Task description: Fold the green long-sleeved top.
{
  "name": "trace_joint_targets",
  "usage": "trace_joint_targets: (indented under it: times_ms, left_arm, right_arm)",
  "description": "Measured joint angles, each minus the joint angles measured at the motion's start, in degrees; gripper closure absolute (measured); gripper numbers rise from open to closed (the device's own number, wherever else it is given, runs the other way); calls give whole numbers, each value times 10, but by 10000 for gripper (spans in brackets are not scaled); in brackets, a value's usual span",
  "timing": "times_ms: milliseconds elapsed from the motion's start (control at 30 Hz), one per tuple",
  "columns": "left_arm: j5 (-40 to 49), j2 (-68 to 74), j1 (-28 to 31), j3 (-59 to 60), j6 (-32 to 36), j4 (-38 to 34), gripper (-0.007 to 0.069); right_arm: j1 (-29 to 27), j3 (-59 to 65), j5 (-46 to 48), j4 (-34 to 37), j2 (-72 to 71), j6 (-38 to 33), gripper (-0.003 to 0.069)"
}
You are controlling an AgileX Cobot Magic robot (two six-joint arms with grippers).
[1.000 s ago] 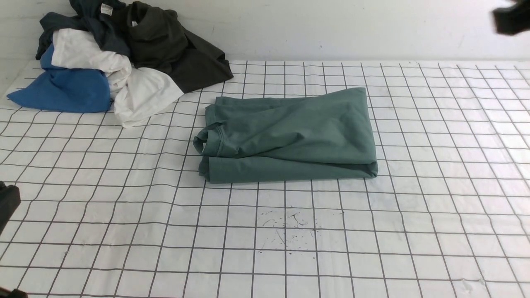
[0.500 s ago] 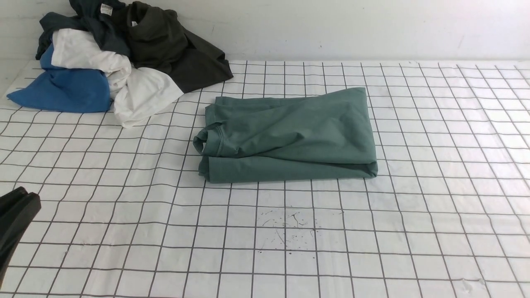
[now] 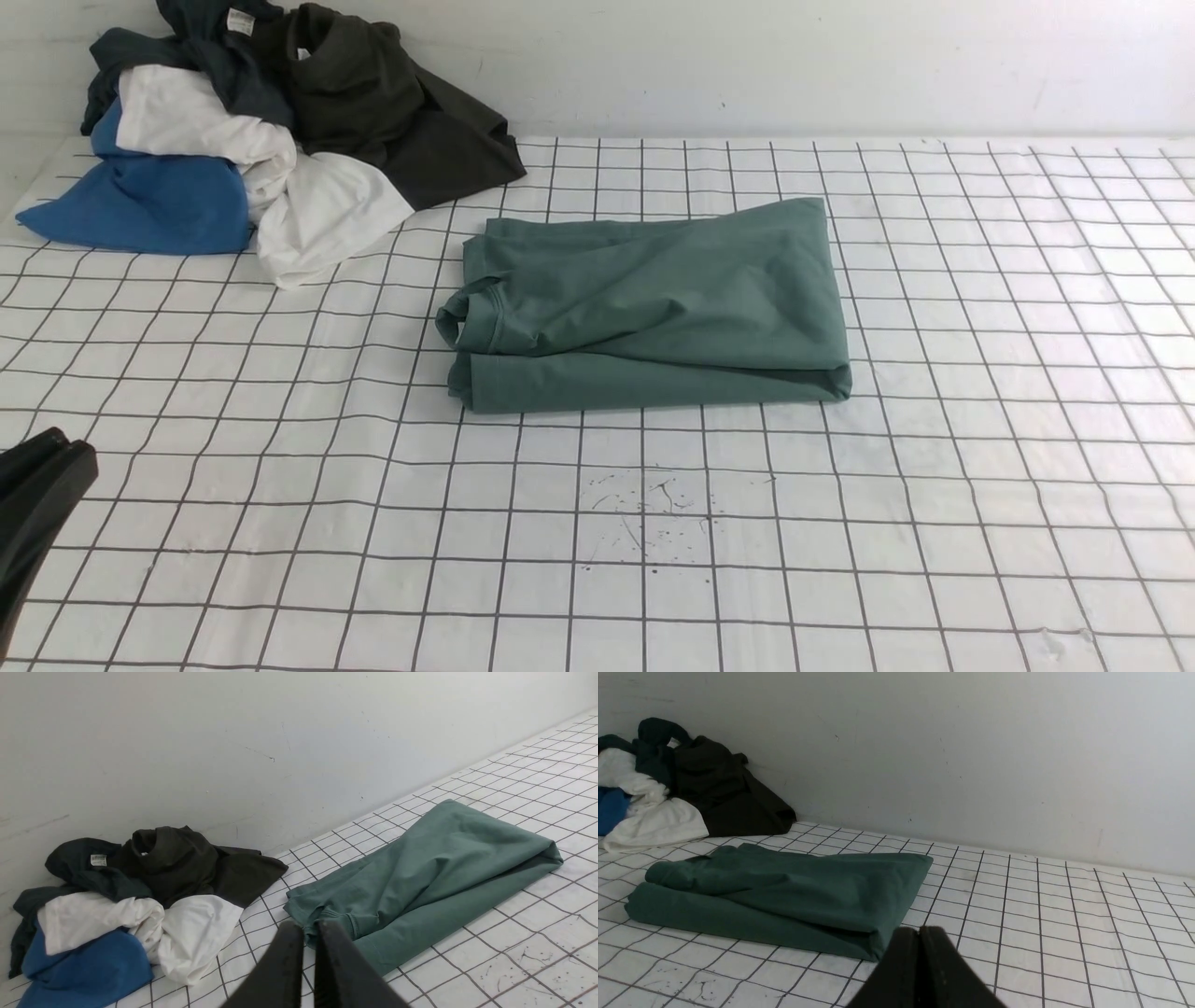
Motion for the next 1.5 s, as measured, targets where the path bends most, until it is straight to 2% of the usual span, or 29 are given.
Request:
trace_joint_targets:
  times_ms: [167, 267, 433, 633, 1267, 1500]
  left_arm:
    - [0, 0, -1, 0, 0, 0, 599]
    - [1, 0, 0, 0, 0, -1, 599]
    - [1, 0, 0, 0, 0, -1, 599]
    - [2, 0, 0, 1, 0, -2, 599]
    - [2, 0, -1, 1, 0, -2, 599]
    - [-8, -84, 7, 61, -1, 1, 599]
  right_arm:
    - [0, 7, 11, -33, 0, 4, 670]
    - [-24, 43, -1, -44, 0, 4, 670]
    - [-114, 79, -13, 43, 0, -4, 671]
    - [-175, 78, 32, 76, 0, -20, 671]
    - [-181, 78, 36, 79, 0, -25, 671]
    - [-181, 78, 37, 79, 0, -25, 671]
